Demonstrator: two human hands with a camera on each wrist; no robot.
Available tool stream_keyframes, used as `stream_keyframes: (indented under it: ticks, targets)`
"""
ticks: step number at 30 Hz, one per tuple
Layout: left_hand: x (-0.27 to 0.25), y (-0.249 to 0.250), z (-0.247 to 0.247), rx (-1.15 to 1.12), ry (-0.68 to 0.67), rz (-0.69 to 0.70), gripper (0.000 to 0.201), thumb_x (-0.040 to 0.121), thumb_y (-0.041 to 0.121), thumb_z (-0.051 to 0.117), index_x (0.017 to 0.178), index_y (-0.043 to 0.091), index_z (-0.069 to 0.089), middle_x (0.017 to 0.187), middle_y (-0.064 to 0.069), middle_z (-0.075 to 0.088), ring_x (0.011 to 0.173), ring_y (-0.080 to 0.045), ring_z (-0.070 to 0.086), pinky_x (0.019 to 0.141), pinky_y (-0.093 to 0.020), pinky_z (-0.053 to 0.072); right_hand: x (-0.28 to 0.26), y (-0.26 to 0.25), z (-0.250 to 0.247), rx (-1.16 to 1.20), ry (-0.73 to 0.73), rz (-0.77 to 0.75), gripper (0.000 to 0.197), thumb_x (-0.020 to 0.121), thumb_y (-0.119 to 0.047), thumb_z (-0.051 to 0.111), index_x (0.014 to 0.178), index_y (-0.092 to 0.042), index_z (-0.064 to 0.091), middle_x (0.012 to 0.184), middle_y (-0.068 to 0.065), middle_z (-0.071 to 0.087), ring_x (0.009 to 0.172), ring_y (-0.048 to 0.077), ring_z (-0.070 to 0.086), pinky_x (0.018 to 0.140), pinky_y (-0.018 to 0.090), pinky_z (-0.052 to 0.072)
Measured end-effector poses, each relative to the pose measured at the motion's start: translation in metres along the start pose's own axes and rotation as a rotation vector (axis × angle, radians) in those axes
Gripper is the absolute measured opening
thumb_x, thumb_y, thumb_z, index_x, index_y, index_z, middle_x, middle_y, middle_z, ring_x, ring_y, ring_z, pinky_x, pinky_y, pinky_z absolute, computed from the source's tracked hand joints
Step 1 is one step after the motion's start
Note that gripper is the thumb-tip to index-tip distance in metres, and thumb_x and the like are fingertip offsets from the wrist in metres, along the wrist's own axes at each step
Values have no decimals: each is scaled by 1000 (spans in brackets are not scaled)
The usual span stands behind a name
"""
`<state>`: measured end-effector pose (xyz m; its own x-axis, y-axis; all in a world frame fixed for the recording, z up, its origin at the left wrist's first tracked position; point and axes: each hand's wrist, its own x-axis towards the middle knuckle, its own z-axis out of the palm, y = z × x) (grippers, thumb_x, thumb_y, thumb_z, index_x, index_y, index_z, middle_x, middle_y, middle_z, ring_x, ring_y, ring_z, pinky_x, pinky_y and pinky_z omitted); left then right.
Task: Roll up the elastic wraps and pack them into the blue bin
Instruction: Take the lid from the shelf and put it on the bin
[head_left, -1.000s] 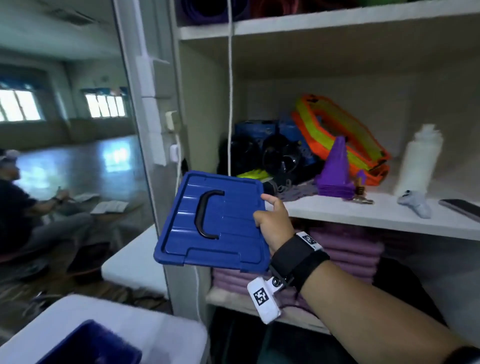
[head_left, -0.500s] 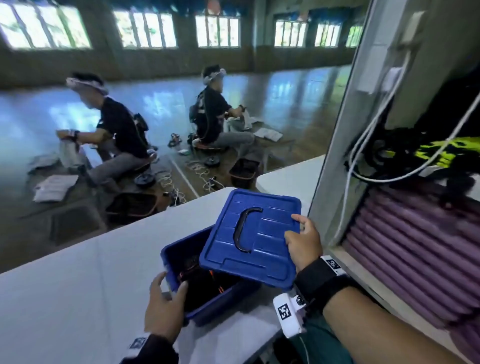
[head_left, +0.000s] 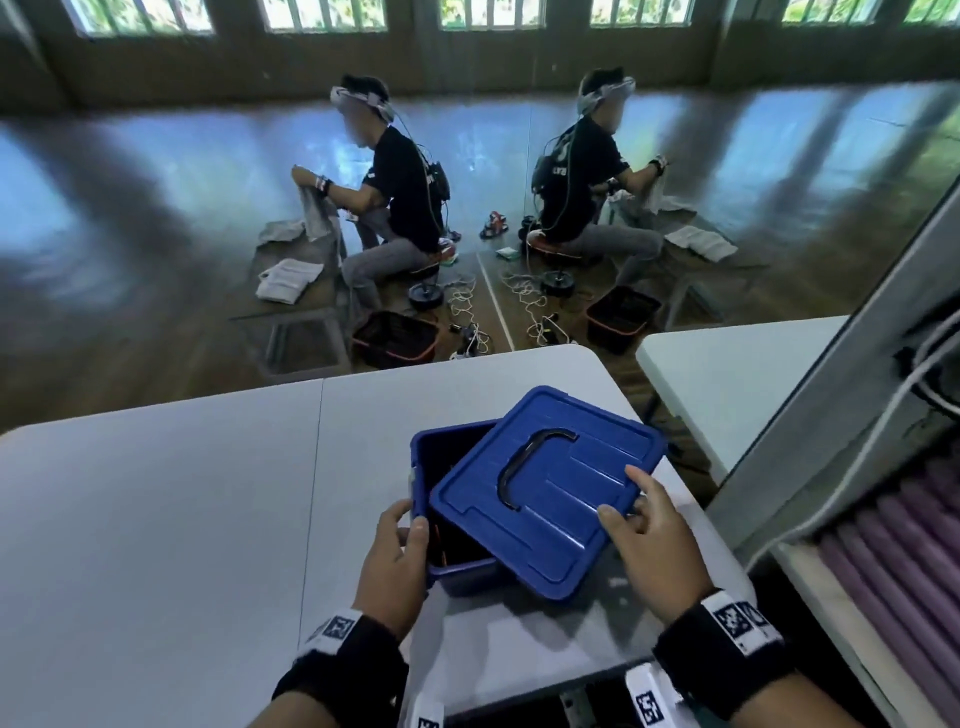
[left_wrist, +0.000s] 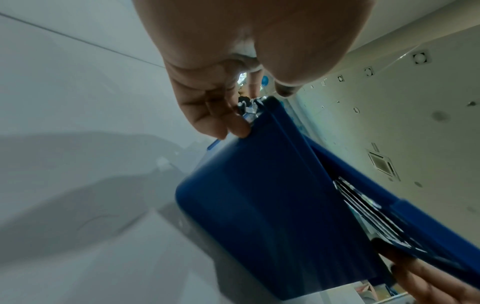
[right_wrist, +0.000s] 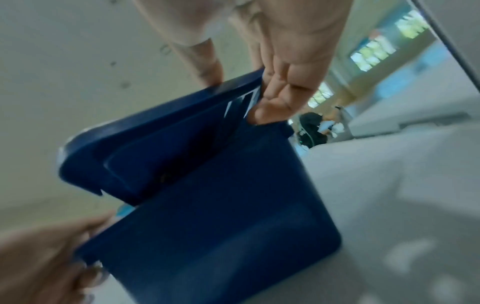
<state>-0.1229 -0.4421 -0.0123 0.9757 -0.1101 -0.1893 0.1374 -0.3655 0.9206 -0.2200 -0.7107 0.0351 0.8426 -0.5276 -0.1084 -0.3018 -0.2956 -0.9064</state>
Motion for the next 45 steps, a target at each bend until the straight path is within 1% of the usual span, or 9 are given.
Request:
stream_keyframes:
  ticks: [3,10,16,21,28,33,39,42,45]
  targets:
    - [-6,6,-4,-6,4,-20,29,104,38,43,131,27,49,100,-2,69,77,-19,67,51,-23,48,-4,-4,-7,-256,-108,-49,71,90,-45,66,151,-27,33,105,-9,62,89,0,58,77,24,44]
    - [-12,14,-8,-9,-2,-26,37,95,45,61,129,35,47,107,4,63,87,-15,68,62,-26,52,-5,-5,-14,-428,-142,-161,82,79,-47,78,148,-21,41,101,-6,58,82,-3,52,78,20,40]
    - [-3,7,-4,23,90,-5,21,101,29,51,121,29,57,106,3,68,92,-20,68,77,-41,57,-4,12,-8,-651,-154,-391,64,83,-52,70,136,-20,55,100,-3,61,96,20,53,86,34,49]
    - [0,8,-4,24,112,12,33,90,47,55,118,30,59,109,5,67,93,-19,69,83,-47,58,-6,17,-2,-787,-38,-545,51,80,-43,75,125,-20,68,76,-5,57,78,19,47,67,34,49]
    - [5,3,-4,82,131,11,27,90,41,61,116,35,58,111,4,67,93,-22,69,84,-48,58,-1,9,-6,-878,-7,-602,41,73,-42,83,109,-24,76,63,-5,55,69,24,51,52,37,47]
    - [5,3,-6,93,143,-7,22,95,33,59,117,37,60,109,8,67,91,-19,70,83,-50,59,6,7,-12,-778,-20,-602,29,74,-46,81,96,-28,76,76,-6,48,74,19,47,58,34,47]
    - [2,5,-4,43,149,-21,22,88,53,58,108,45,61,112,11,67,92,-15,71,84,-48,60,49,12,-28,-715,-15,-334,58,86,-43,69,137,-18,56,140,11,47,124,33,46,101,47,46]
    - [-2,7,-3,25,139,-15,49,78,69,58,118,42,61,115,12,66,97,-16,71,85,-47,60,58,12,-30,-717,-124,-263,62,88,-51,65,139,-17,54,136,7,49,122,29,49,101,41,46]
    - [-5,10,-1,-18,144,-26,50,82,63,65,123,34,62,116,7,66,96,-17,72,76,-41,62,57,7,-25,-735,-140,-280,56,86,-54,66,128,-18,61,117,3,51,105,24,58,89,35,51]
